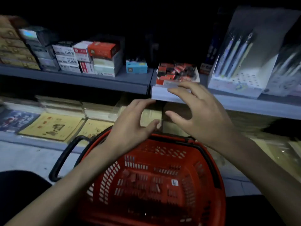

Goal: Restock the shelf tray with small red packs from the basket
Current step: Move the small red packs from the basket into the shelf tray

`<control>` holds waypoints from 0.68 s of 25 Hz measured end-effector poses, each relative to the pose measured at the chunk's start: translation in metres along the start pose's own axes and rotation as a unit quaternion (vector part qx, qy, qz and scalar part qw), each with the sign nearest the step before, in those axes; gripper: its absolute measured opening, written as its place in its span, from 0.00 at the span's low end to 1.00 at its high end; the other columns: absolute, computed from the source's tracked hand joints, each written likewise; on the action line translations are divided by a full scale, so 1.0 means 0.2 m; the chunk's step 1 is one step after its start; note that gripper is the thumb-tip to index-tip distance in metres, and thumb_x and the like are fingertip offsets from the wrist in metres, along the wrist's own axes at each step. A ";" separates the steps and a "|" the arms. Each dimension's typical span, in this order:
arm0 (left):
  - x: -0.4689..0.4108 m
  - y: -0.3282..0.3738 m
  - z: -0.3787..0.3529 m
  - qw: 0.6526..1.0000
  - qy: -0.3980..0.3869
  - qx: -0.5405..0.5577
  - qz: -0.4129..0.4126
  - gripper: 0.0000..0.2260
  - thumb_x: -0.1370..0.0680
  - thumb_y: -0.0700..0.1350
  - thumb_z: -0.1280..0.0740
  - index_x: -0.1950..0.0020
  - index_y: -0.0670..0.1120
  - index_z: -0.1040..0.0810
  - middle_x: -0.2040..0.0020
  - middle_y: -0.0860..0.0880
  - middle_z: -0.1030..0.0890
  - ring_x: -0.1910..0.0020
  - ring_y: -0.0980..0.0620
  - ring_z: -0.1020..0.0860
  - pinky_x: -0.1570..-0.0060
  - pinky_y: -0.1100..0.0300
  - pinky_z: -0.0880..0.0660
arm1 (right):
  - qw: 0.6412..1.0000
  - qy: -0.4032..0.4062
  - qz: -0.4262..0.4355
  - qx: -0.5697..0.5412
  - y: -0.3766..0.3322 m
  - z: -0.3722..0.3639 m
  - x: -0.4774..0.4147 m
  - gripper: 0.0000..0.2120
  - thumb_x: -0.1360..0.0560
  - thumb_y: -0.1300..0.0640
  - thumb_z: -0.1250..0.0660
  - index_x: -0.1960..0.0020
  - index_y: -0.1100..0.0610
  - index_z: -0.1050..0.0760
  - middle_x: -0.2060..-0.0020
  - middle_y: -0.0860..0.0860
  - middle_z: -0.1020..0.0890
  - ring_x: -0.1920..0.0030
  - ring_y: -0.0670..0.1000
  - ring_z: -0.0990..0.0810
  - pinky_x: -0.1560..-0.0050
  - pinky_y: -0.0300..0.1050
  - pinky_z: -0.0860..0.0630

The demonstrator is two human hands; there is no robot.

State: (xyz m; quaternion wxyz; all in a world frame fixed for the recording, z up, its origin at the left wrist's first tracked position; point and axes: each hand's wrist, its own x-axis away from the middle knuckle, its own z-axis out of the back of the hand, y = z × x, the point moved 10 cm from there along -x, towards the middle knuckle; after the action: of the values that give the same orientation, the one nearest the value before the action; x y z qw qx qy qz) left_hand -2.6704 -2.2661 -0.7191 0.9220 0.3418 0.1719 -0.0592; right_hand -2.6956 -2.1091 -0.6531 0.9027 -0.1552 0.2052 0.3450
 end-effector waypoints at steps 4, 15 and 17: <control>0.18 -0.13 -0.10 0.991 -0.059 -0.122 -0.003 0.30 0.24 0.61 0.37 0.24 0.49 0.29 0.31 0.47 0.24 0.33 0.44 0.24 0.35 0.47 0.26 | 0.996 -0.083 0.021 -0.021 -0.04 -0.29 0.32 0.27 0.24 0.42 0.31 0.27 0.52 0.27 0.31 0.51 0.25 0.30 0.53 0.28 0.31 0.50 0.29; 0.83 -0.90 -0.53 0.852 -0.321 -0.410 0.045 0.35 0.23 0.52 0.30 0.19 0.46 0.38 0.25 0.36 0.34 0.29 0.35 0.29 0.31 0.43 0.30 | 0.936 -0.336 0.040 0.098 0.05 -1.11 1.33 0.23 0.36 0.58 0.23 0.41 0.58 0.19 0.45 0.58 0.20 0.45 0.61 0.20 0.47 0.55 0.21; 0.90 -0.90 -0.56 0.829 -0.332 -0.449 0.045 0.32 0.24 0.53 0.30 0.22 0.46 0.34 0.27 0.36 0.31 0.31 0.36 0.28 0.33 0.44 0.29 | 0.930 -0.347 0.076 0.091 -0.04 -1.14 1.43 0.20 0.35 0.57 0.24 0.43 0.56 0.19 0.46 0.56 0.19 0.45 0.59 0.20 0.47 0.54 0.21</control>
State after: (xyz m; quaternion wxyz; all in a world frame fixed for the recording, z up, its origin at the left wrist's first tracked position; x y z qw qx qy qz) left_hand -2.5741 -2.3292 -0.9726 0.9771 -0.1425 -0.1520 -0.0440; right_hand -2.5561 -2.0507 -0.9868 0.8989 0.0733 -0.0785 0.4248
